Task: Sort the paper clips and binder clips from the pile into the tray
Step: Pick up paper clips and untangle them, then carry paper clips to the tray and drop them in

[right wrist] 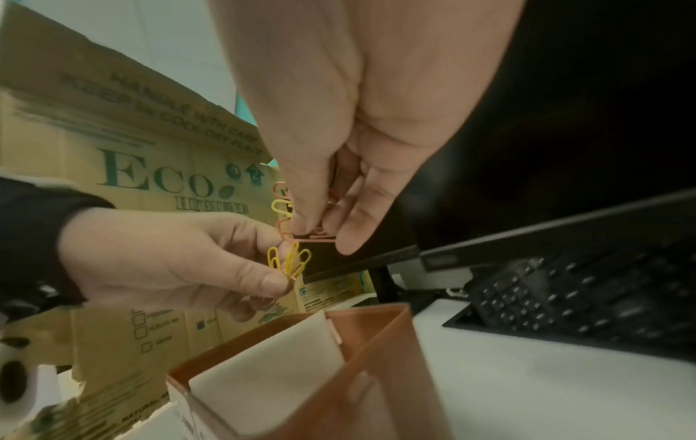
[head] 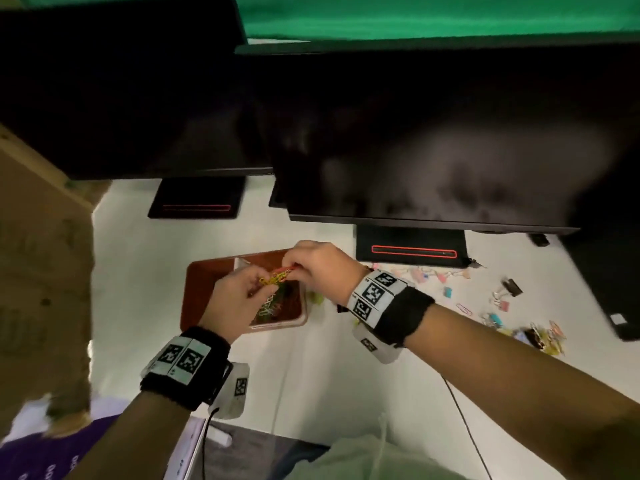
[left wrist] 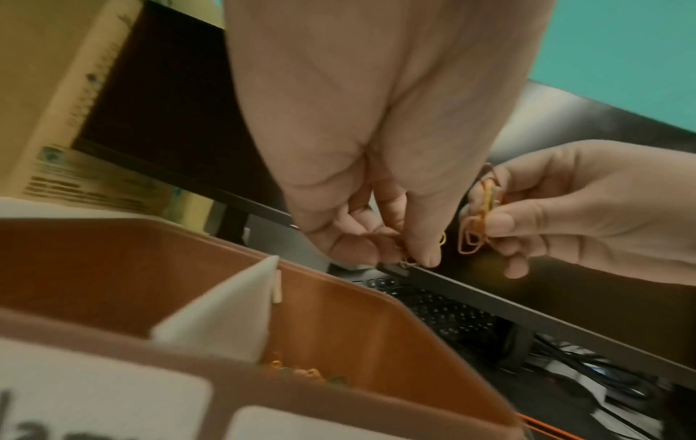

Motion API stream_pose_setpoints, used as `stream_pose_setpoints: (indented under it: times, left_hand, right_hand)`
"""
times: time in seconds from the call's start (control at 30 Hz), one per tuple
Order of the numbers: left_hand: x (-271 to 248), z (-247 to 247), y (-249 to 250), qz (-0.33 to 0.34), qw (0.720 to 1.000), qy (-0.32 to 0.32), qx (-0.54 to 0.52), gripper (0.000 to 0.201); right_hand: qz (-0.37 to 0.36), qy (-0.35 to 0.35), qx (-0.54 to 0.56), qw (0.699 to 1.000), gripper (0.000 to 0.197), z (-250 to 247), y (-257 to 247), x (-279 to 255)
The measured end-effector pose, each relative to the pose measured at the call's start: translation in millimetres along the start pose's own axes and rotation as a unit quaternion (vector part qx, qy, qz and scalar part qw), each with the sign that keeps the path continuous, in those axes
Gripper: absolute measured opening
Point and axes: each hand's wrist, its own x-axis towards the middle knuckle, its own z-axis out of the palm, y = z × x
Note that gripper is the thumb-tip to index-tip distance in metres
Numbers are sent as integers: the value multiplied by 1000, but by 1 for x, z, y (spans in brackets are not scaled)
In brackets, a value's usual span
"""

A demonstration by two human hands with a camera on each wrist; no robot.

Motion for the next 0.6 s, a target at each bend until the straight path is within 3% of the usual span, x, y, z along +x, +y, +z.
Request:
stream_pose_setpoints:
  times: [0.13, 0.27, 0.43, 0.6]
  left_hand:
    - [10, 1, -24, -61, 998, -12, 20, 12]
    - [7, 5, -29, -39, 997, -48, 45, 32]
    - [-8, 7, -6, 55, 996, -17, 64, 35]
    - [-19, 42, 27, 92, 993, -68, -5, 27]
  right_hand:
    - [44, -32, 22, 998, 24, 41, -11, 34]
    - [65, -73, 39, 994, 46, 56, -8, 27]
    - [36, 16, 61, 997, 30, 29, 21, -18]
    - [172, 51, -29, 983, 26, -6, 78, -79]
